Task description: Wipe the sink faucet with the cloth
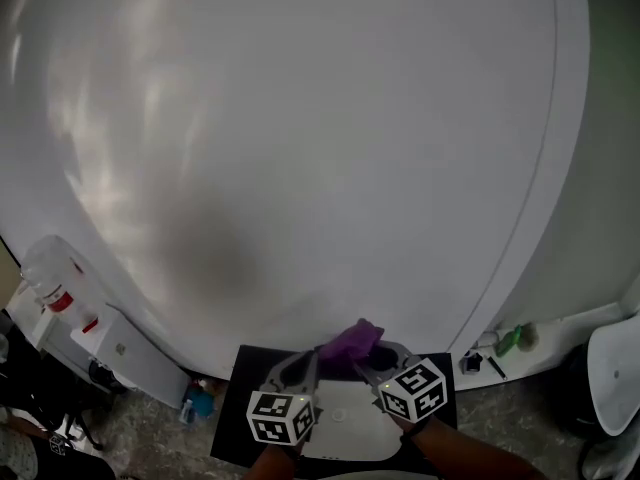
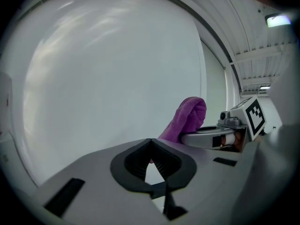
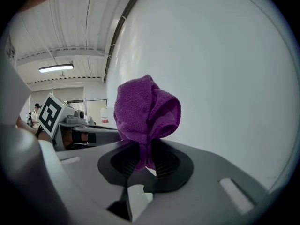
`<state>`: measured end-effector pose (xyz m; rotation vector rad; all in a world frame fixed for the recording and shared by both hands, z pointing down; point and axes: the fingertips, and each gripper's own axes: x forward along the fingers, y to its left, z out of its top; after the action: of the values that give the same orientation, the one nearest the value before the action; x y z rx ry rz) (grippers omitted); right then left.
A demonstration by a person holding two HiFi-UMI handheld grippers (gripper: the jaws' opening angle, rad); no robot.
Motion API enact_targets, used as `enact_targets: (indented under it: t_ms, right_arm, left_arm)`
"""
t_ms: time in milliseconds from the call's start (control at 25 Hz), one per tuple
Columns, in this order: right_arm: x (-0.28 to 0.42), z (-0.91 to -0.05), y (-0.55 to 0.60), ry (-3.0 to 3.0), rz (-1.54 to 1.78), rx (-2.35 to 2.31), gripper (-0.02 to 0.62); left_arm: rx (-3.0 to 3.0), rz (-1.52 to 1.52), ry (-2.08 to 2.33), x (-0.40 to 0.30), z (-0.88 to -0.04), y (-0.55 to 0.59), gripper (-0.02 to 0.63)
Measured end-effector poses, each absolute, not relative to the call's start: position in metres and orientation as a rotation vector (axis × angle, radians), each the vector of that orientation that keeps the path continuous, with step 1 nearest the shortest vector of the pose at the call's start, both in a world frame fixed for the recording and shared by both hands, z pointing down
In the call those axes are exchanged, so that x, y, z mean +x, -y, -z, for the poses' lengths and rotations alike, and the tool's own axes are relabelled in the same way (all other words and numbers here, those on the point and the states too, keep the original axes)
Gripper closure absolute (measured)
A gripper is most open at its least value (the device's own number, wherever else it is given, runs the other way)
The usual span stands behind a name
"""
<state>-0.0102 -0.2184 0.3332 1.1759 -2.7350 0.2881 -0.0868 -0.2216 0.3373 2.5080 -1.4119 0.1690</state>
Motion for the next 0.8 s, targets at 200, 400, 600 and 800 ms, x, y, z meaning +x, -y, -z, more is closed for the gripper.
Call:
enact_targets:
  t_ms: [200,400,600,800]
  right_arm:
    - [-0.015,-0.333,0.214,2.736,-0.302,1.167,0.528]
    - [-0.022,-0.333,0.211,2.73,-0.312,1.164,0.529]
    - [-0.02,-0.327,0.208,2.741,-0.302,1.168,0.529]
    - [-0.02,-0.329,0.208,2.736,-0.31,1.174,0.529]
  left_arm:
    - [2.5,-0.168,1.41,-0.088,-0.338,0.216,0.6]
    - [2.495,-0.171,1.412,-0.098,-0.338,0.212,0.6]
    - [2.496,-0.177,1.405,-0.096,-0.342,0.207,0.6]
    - [2.491,-0.185,1.407,-0.1,-0.346,0.205,0.6]
